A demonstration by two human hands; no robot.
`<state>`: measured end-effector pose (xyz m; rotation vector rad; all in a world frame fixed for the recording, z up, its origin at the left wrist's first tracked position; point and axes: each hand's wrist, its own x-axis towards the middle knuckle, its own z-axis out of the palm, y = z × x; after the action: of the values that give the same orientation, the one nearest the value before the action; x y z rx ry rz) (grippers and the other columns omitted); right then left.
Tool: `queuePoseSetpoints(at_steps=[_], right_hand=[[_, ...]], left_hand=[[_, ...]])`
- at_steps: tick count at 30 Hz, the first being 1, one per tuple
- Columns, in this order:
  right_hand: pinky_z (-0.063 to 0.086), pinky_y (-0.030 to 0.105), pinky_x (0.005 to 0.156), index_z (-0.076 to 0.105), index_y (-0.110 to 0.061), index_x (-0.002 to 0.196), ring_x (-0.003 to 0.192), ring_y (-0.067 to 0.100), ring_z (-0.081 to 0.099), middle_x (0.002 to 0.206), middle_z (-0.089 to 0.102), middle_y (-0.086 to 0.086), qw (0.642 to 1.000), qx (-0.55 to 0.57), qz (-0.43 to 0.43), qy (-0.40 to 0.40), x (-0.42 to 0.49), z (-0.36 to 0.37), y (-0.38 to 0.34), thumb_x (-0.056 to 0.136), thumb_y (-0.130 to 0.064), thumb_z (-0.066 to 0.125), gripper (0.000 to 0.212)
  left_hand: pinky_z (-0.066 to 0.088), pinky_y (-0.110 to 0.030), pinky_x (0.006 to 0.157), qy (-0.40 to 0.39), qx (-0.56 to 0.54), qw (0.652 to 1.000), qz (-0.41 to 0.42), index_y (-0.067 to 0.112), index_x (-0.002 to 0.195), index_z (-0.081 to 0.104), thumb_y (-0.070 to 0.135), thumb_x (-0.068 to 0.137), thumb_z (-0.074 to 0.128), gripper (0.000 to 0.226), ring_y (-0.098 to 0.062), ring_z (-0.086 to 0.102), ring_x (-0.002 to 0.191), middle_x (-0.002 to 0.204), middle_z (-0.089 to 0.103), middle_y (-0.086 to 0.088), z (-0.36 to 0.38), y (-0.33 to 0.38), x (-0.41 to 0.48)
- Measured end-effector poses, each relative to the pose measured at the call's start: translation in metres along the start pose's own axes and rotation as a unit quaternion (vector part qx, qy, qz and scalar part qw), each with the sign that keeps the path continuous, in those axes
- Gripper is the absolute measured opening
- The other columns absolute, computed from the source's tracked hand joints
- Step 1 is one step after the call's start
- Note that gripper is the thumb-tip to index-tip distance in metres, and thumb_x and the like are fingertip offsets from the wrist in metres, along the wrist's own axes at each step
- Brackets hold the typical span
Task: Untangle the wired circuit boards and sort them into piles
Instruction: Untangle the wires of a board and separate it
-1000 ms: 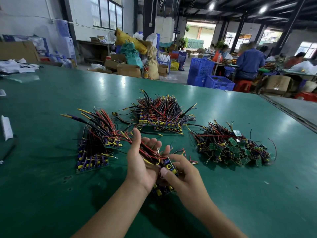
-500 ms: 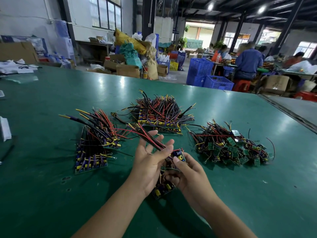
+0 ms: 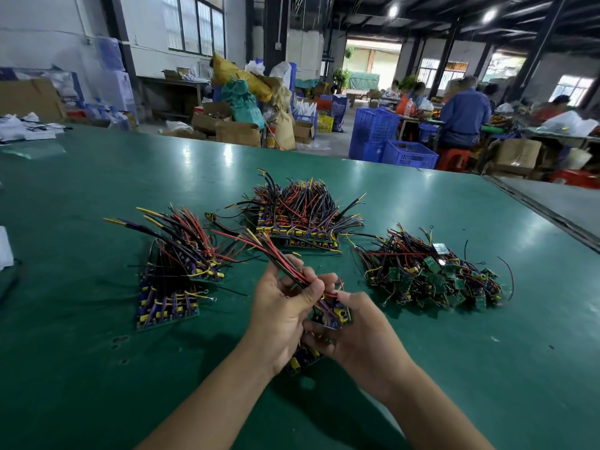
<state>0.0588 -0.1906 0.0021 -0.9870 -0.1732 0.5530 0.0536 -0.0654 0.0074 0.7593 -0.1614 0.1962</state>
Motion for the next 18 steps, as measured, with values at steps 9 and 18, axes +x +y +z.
queuePoseSetpoints(at_steps=[9,18], right_hand=[[0.044,0.017,0.095,0.052,-0.037,0.129,0.115,0.000,0.057,0.127,0.060,-0.012,0.791,-0.531,-0.301,0.037,0.000,-0.009,0.010,0.082,-0.040,0.074,0.052],[0.032,0.005,0.098,0.063,-0.016,0.111,0.122,-0.009,0.044,0.131,0.048,-0.014,0.739,-0.573,-0.346,0.075,0.002,-0.002,0.016,0.079,-0.018,0.076,0.035]], left_hand=[[0.060,-0.036,0.056,0.165,0.037,0.985,-0.040,0.001,0.096,0.053,0.008,0.062,0.070,0.038,-0.024,0.071,0.065,0.080,0.071,-0.016,-0.002,0.004,0.007],[0.051,-0.026,0.045,0.226,0.100,0.968,-0.048,-0.011,0.088,0.064,0.001,0.079,0.072,0.018,-0.022,0.067,0.052,0.070,0.070,-0.016,-0.010,-0.005,0.010]])
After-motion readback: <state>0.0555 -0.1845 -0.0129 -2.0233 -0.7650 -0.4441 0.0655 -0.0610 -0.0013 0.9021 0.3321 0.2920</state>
